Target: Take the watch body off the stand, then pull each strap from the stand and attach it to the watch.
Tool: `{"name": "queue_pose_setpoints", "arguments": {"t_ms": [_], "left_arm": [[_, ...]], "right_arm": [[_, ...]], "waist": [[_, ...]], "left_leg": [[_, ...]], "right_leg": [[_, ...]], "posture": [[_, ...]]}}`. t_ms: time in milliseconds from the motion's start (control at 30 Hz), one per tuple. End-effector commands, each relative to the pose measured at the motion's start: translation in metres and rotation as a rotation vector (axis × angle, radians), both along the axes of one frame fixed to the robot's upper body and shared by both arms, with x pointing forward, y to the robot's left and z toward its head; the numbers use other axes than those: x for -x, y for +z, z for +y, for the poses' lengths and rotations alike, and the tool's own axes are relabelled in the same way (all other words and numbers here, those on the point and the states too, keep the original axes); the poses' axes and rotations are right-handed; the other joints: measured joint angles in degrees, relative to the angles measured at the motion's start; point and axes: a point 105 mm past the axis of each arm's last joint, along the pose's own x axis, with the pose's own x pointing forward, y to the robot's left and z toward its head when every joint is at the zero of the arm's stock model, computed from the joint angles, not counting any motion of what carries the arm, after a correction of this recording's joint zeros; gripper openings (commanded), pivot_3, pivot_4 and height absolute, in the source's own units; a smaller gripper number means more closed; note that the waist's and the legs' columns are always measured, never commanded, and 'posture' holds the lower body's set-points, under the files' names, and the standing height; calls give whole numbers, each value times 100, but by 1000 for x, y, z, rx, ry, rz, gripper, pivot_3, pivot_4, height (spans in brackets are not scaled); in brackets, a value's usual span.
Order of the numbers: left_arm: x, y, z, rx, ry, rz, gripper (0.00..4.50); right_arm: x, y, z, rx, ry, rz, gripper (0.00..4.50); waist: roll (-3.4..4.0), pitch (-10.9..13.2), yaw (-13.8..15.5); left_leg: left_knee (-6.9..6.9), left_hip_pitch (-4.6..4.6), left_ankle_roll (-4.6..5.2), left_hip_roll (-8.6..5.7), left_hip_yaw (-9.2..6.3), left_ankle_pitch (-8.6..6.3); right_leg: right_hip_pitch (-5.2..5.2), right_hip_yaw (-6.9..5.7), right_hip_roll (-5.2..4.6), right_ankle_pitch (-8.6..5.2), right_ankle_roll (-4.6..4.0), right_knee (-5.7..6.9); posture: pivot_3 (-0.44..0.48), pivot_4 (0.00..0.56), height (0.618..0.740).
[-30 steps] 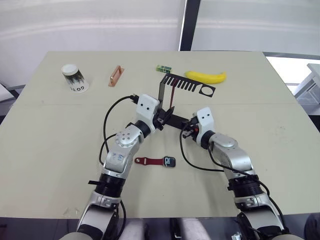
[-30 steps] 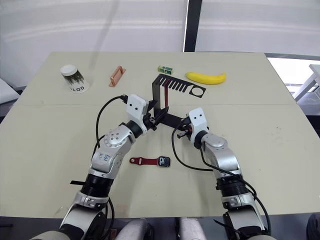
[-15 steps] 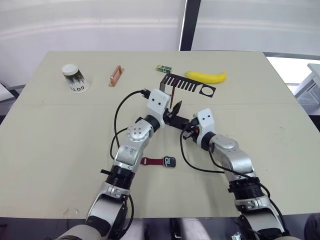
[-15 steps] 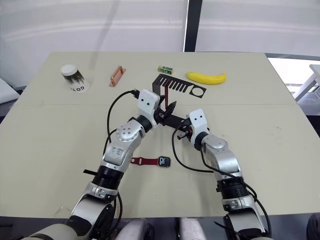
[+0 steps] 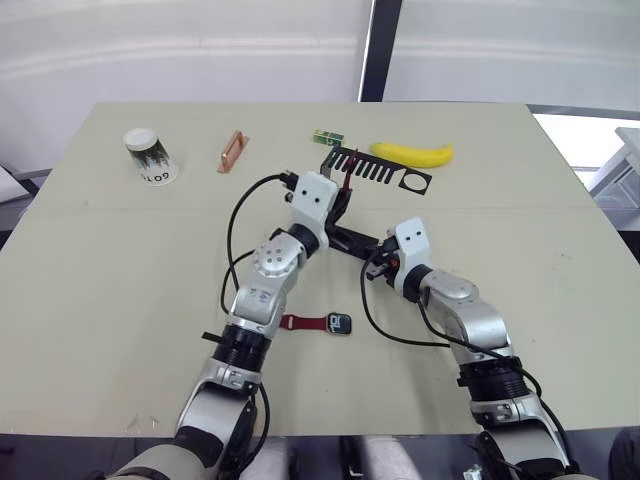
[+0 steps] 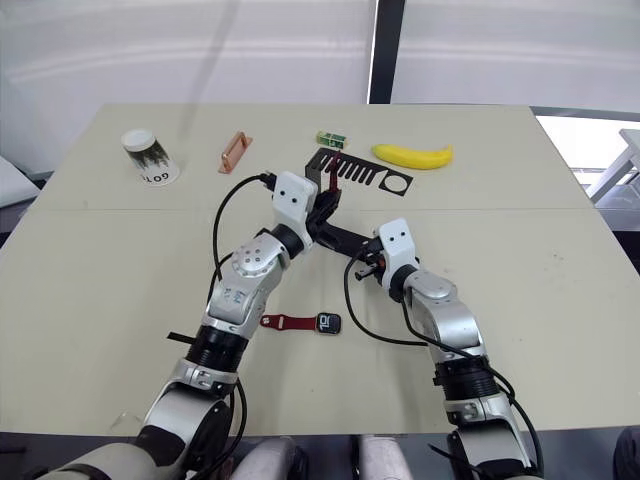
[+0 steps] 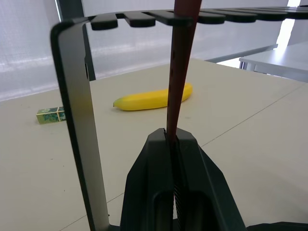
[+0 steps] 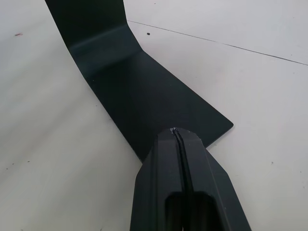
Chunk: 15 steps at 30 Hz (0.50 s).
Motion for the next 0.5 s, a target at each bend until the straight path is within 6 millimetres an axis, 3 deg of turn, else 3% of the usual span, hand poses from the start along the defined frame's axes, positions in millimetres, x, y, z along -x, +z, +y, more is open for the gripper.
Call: {"name": "queue_pose_setpoints", "arguments": {"t_ms": [33,500], "left_arm": [[9,25,-4,30,-36,-85,42],[38,21,17,41,-86,-65,42]], "right_arm": [[4,-15,-2,9,-6,62,0],[2,-15,-4,17,-6,68,0]], "waist": [[0,0,0],[0,0,-3]], "left_leg": [[0,0,0,0,0,0],[0,0,0,0,0,0]], "right_leg": [[0,0,0,0,0,0],[0,1,0,0,0,0]], "posture": [[0,150,740],[0,150,740]]}}
